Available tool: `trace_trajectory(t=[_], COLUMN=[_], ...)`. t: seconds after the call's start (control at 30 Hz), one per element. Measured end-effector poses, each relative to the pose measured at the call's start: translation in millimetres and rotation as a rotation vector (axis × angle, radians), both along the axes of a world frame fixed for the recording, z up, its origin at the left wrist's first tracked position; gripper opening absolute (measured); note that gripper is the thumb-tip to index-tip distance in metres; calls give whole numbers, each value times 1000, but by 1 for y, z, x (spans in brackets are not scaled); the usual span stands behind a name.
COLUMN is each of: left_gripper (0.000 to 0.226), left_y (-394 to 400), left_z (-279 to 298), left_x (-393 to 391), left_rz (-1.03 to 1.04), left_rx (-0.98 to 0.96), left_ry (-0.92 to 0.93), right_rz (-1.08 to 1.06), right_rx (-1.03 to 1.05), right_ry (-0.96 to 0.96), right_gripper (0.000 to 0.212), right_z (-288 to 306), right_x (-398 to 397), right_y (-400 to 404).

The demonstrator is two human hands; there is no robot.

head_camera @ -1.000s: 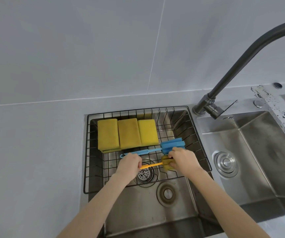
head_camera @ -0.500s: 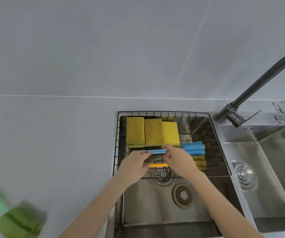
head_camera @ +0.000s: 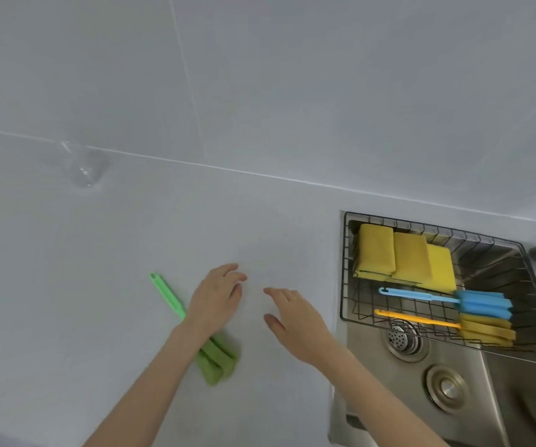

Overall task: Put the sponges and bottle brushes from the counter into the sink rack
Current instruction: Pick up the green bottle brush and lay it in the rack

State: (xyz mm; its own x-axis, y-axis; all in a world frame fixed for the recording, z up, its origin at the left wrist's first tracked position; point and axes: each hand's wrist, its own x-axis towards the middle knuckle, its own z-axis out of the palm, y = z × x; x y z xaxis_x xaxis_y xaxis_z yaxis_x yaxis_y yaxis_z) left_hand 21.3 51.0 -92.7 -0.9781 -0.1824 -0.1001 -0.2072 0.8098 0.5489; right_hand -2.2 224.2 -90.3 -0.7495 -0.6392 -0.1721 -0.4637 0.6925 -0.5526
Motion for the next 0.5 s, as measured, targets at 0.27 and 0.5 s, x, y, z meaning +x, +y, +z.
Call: trace_trajectory(t=[0.27,0.5], left_gripper=[44,33], left_y=[-95,-104], left_z=[10,-1], left_x=[35,48], left_rz=[-127,-264], left_rx=[-86,-103], left_ry=[-179,-222], right_rz=[8,-23], right_rx=[103,153], right_ry=[-338,-365], right_gripper=[62,63], right_z=[16,6], right_x=[24,46], right_y=[-71,-83])
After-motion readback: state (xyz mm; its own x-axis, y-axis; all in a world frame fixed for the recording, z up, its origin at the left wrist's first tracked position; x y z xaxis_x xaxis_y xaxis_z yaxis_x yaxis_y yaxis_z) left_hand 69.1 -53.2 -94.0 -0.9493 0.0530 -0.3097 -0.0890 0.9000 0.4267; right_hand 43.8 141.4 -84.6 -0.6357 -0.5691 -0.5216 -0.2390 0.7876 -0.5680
